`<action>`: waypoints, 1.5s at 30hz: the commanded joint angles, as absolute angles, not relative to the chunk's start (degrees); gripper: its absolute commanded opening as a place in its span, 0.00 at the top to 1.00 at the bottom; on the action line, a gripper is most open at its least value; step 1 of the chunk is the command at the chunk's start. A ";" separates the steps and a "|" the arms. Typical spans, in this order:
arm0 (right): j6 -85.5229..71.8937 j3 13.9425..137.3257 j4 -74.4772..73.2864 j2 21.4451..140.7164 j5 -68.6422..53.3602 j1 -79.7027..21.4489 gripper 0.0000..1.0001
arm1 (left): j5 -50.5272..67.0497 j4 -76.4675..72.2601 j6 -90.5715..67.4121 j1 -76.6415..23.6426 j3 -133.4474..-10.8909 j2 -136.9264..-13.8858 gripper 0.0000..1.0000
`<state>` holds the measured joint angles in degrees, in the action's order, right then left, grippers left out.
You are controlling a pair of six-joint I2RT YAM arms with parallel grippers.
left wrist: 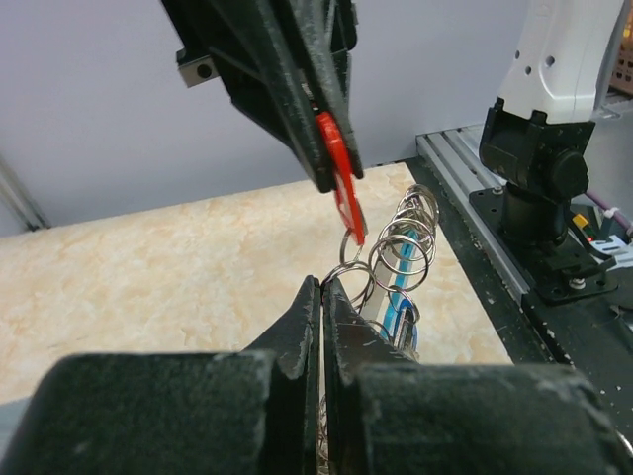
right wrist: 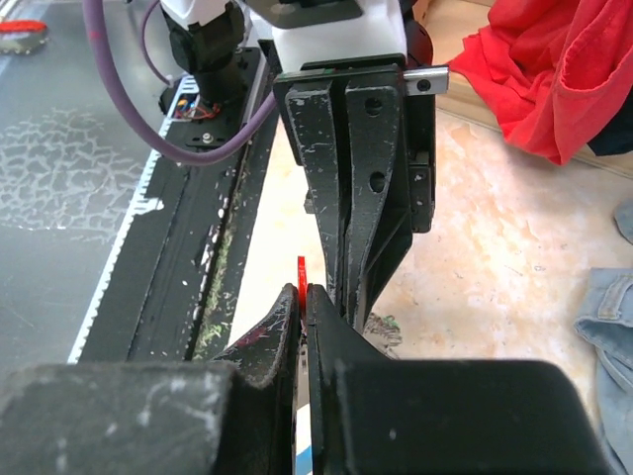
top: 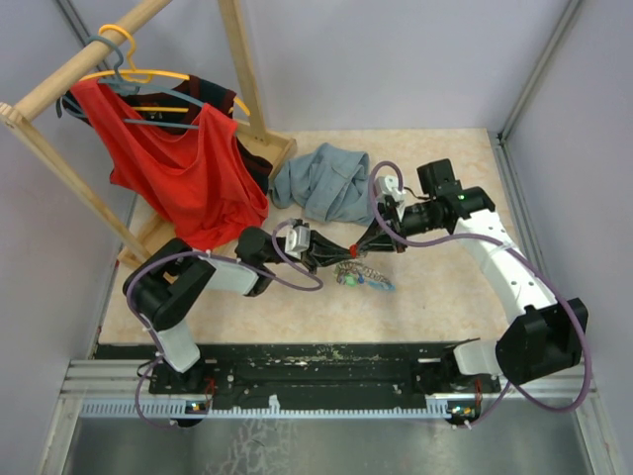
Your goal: Remove the keys from the keyring
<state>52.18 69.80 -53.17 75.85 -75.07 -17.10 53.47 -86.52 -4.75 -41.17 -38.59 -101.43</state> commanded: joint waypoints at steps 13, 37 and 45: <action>63.24 73.33 -60.57 74.53 -77.71 -18.09 1.00 | 48.06 -95.96 -17.06 -38.98 -35.54 -102.84 1.00; 52.41 71.04 -51.66 75.67 -79.83 -18.09 1.00 | 56.78 -102.56 -9.78 -39.16 -34.75 -100.99 0.59; 50.67 70.39 -49.92 75.98 -79.68 -18.08 1.00 | 56.70 -101.65 -7.73 -39.02 -36.00 -99.29 0.60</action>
<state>51.55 69.80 -52.69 76.05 -75.53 -17.63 55.53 -87.46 -9.98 -39.38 -34.54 -101.14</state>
